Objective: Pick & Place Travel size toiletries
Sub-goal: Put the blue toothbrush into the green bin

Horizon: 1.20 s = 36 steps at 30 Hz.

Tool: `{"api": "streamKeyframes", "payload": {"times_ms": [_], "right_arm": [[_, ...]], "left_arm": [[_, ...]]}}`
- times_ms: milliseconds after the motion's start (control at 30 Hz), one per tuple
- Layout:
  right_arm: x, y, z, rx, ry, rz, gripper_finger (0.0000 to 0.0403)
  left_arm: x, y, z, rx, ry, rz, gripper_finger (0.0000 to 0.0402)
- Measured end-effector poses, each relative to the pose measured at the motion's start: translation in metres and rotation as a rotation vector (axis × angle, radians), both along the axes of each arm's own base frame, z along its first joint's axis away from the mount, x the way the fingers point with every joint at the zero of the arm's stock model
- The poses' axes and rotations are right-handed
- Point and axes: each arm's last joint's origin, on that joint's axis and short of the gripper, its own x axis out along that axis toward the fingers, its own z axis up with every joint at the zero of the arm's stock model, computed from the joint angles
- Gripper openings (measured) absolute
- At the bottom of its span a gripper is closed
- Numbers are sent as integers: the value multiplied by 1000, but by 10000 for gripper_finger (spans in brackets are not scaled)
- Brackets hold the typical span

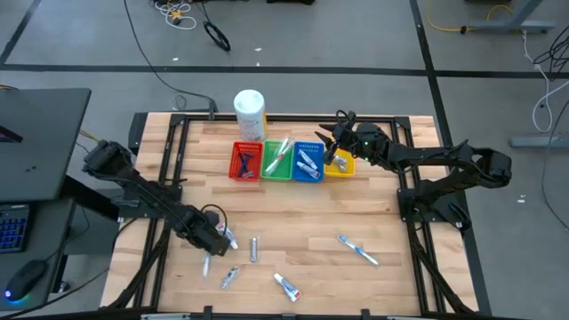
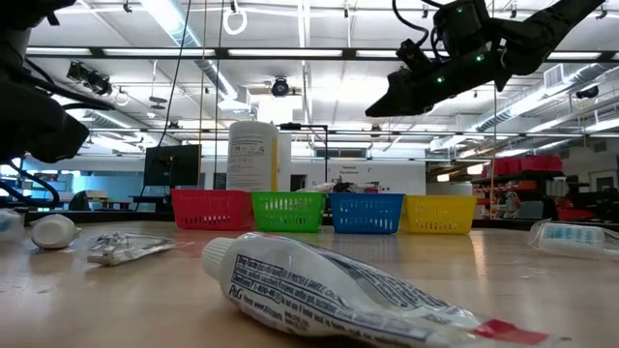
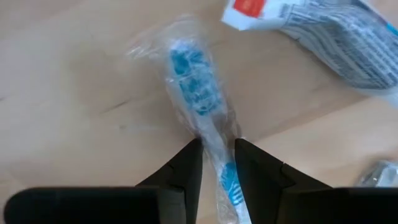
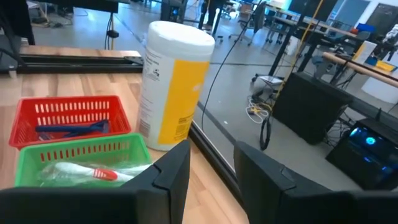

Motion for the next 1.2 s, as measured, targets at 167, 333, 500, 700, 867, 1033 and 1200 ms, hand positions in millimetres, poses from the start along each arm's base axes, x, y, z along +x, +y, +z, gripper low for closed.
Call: {"api": "streamKeyframes", "payload": {"times_ms": [167, 333, 500, 700, 867, 1033, 1200], "right_arm": [[0, 0, -1, 6, 9, 2, 131], [0, 0, -2, 11, 16, 2, 131], [0, 1, -2, 51, -8, 25, 131], [1, 3, -2, 67, -13, 87, 131], [1, 3, -2, 67, -13, 89, 131], [1, 3, -2, 67, -15, 89, 131], [1, 3, -2, 66, -16, 90, 131]], "left_arm": [[-2, 3, -3, 42, -15, -39, 105], [-2, 5, -3, 142, -68, -134, 94], [-3, 8, -4, 202, -81, -164, 58], [-3, 10, -4, 229, -81, -143, 29], [-1, 14, -1, 375, -120, -138, 37], [6, 16, 19, 556, -139, -145, 27], [26, 23, 52, 736, -211, -153, 26]]}}
